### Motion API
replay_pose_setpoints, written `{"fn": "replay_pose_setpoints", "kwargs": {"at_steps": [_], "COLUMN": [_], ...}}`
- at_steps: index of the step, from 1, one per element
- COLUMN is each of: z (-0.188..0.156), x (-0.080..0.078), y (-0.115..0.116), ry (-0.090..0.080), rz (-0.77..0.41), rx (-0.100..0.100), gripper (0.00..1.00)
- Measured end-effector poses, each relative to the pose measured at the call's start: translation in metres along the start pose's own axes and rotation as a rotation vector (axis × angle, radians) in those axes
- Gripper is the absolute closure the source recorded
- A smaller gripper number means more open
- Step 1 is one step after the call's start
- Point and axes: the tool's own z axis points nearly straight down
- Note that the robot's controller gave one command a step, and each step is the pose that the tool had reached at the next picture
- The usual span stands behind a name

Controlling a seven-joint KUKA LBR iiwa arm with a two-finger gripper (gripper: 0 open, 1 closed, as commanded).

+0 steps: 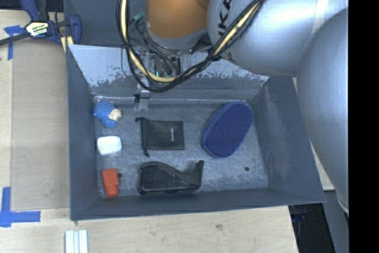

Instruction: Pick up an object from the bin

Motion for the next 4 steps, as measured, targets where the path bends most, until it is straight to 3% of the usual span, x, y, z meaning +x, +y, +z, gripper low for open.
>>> {"fn": "replay_pose_setpoints", "kwargs": {"at_steps": [1,2,3,4], "z": [0.069,0.159,0.165,0.164], "x": [0.04,0.017,0.037,0.036], "y": [-0.11,-0.064,-0.096,-0.095], "ry": [-0.001,-0.001,-0.006,-0.009], "rz": [-0.172,0.023,-0.174,-0.173], "rx": [0.003,-0.001,-0.001,-0.001], "gripper": [0.0,0.0,0.0,1.0]}}
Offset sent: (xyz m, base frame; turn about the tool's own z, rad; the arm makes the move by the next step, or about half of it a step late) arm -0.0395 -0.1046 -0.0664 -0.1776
